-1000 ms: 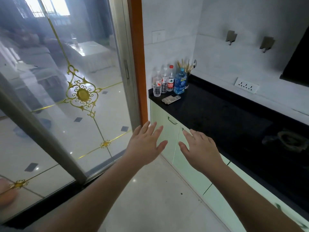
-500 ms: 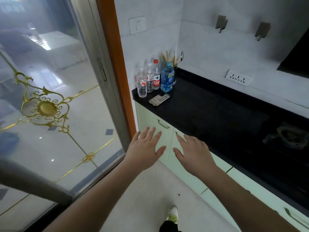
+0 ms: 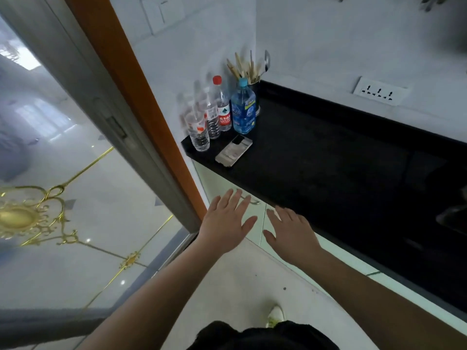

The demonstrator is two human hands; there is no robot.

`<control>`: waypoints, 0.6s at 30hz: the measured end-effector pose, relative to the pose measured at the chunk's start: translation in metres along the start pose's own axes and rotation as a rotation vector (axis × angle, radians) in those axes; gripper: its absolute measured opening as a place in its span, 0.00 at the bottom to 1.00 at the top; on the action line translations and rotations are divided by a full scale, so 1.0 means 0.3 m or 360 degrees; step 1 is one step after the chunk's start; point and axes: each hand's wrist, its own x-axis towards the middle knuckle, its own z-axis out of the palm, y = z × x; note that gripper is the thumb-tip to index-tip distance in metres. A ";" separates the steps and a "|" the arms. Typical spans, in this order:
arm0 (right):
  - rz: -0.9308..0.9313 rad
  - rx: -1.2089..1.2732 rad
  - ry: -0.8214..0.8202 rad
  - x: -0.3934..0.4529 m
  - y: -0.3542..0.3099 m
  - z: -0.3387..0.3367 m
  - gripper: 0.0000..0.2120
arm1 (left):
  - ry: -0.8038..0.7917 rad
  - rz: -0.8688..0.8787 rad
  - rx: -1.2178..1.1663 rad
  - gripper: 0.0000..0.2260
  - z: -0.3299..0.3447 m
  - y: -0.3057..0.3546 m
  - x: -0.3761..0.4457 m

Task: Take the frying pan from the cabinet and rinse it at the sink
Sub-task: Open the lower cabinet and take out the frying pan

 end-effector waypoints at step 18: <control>0.0973 0.0342 -0.0037 0.301 -0.247 0.181 0.31 | -0.0236 0.1050 0.0287 0.31 0.201 -0.393 0.402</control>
